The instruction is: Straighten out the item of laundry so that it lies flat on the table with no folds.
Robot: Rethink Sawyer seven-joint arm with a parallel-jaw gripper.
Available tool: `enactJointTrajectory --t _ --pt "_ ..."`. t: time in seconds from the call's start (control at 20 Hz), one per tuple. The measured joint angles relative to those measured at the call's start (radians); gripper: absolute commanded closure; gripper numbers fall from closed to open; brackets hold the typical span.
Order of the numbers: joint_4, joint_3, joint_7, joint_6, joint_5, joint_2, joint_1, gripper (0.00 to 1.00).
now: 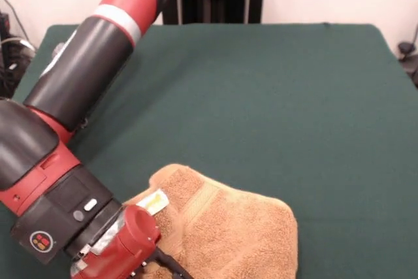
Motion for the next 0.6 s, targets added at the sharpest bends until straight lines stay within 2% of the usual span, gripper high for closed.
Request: enactJointTrajectory --t 0.4,0.6 --pt "-0.009 -0.085 0.009 0.059 -0.174 -0.15 0.065 0.0" --pt "-0.018 -0.12 0.036 0.085 -0.226 -0.202 0.095 0.0"
